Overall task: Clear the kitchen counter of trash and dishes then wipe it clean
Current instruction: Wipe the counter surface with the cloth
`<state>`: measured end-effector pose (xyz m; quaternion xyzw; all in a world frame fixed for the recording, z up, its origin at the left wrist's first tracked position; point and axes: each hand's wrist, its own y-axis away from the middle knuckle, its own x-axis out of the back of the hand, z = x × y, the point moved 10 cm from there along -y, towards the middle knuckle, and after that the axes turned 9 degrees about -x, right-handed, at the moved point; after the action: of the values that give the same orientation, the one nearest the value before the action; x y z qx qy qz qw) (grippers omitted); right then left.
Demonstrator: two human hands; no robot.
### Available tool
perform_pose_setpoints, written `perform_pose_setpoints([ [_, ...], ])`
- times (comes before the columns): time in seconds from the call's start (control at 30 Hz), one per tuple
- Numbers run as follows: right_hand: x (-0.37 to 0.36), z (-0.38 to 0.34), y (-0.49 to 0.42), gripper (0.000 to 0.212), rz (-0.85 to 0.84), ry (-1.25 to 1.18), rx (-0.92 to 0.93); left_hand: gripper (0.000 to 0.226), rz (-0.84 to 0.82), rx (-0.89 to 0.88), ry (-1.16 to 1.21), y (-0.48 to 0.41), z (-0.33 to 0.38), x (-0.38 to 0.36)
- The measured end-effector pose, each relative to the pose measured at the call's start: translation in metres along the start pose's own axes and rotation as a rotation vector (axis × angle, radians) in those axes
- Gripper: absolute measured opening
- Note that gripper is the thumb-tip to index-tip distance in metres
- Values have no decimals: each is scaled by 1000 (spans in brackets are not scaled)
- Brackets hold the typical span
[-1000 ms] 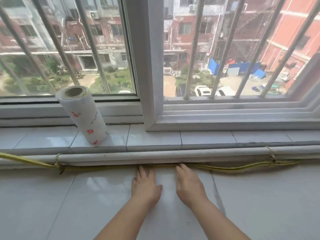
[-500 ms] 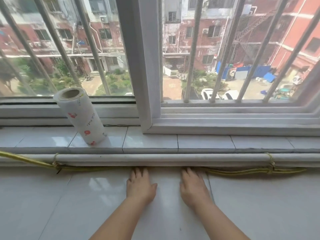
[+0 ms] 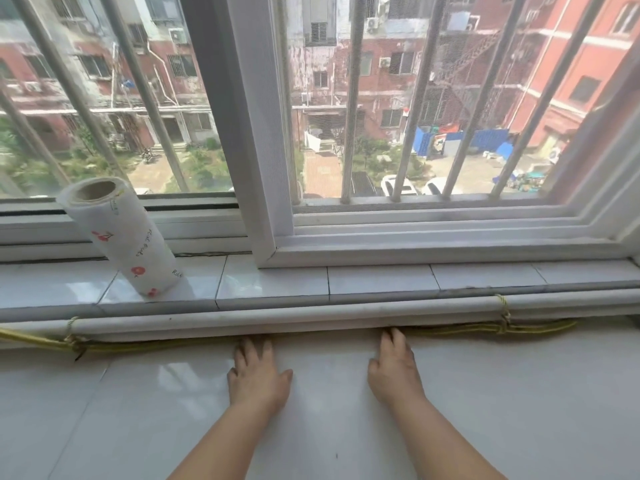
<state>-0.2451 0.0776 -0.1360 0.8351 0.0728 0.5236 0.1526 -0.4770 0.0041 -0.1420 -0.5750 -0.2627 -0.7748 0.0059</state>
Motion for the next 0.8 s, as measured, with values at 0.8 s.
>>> perform_pose_setpoints([
  [0.8,24,30,1,84,151,-1449,-644,67,545,541,1504,14,-84,42],
])
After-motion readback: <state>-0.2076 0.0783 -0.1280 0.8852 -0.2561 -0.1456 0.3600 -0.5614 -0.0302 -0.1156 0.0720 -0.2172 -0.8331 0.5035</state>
